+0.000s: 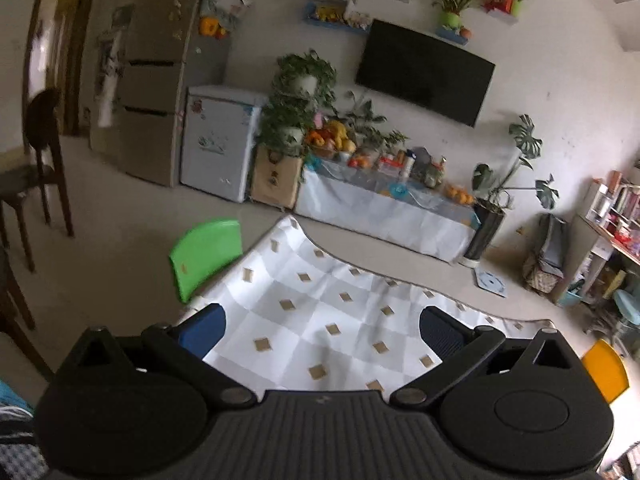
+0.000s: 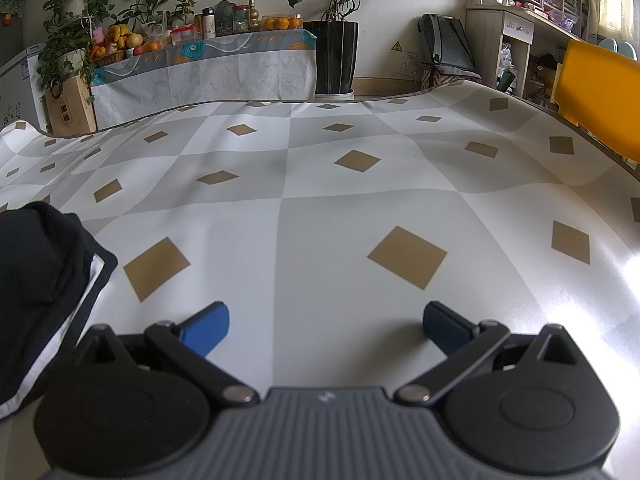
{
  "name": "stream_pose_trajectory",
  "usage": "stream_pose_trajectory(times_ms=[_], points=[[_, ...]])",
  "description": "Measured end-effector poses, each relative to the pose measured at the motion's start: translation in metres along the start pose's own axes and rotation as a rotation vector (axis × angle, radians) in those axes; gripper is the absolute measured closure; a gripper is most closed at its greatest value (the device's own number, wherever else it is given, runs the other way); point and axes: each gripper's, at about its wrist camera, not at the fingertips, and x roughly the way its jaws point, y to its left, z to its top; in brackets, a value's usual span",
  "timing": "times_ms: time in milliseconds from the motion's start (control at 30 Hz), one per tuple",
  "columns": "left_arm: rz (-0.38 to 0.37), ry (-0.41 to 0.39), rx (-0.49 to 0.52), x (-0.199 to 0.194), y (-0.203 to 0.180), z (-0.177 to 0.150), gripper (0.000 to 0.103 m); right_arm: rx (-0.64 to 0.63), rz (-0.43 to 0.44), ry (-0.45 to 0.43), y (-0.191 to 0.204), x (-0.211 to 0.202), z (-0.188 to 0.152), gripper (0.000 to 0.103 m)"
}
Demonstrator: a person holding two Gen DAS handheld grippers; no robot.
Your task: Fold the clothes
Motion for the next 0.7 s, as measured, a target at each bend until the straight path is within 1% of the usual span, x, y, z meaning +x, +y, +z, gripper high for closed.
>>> stream_pose_trajectory(times_ms=[67,233,433,567,700], points=[[-0.015,0.034,-0.001,0.017,-0.008,-0.005,0.0,0.0,0.0,0.0,0.0,0.0,0.0,0.0],[-0.132,0.127,0.013,0.061,-0.046,-0.032,0.0,0.0,0.0,0.0,0.0,0.0,0.0,0.0],[-0.256,0.164,0.09,0.103,-0.108,-0.087,0.0,0.0,0.0,0.0,0.0,0.0,0.0,0.0],[-0.272,0.181,0.134,0.144,-0.141,-0.131,0.0,0.0,0.0,0.0,0.0,0.0,0.0,0.0],[-0.223,0.209,0.139,0.204,-0.164,-0.174,0.0,0.0,0.0,0.0,0.0,0.0,0.0,0.0]])
